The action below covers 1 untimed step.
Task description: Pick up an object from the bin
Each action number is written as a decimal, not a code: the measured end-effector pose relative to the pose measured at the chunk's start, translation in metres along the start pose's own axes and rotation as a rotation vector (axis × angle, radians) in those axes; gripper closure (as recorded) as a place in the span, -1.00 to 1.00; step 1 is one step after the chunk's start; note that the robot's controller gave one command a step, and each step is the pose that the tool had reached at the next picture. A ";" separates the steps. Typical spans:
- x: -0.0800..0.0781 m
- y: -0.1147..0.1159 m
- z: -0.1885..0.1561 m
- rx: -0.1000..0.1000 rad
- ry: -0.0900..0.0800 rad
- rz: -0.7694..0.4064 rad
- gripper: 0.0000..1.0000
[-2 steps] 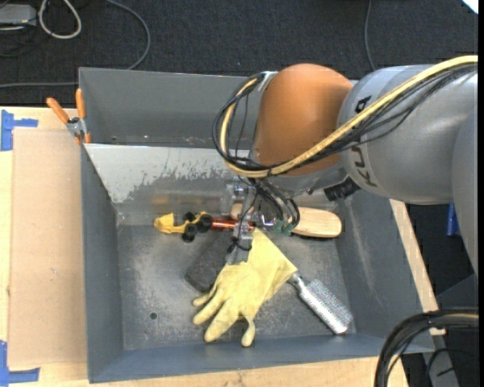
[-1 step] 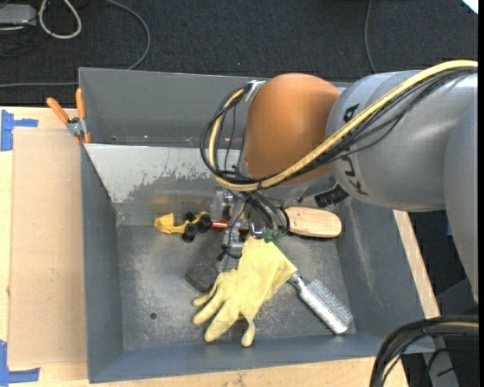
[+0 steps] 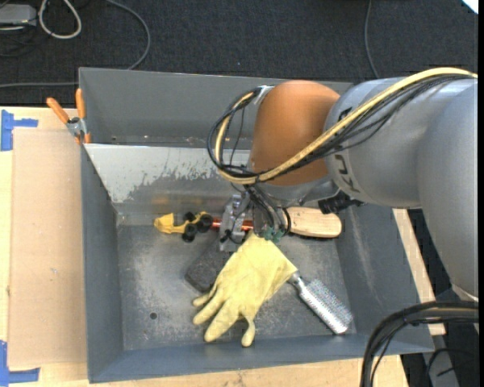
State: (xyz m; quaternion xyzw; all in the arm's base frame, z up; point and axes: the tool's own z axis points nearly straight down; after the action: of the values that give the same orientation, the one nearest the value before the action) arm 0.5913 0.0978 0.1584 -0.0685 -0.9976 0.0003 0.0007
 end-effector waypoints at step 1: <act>0.000 0.000 0.000 0.000 0.000 0.000 1.00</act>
Offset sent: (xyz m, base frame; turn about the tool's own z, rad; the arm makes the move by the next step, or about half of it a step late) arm -0.0847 -0.0186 -0.0540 -0.2823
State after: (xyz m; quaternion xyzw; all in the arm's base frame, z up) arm 0.5913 0.0977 0.1584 -0.0686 -0.9976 0.0003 0.0007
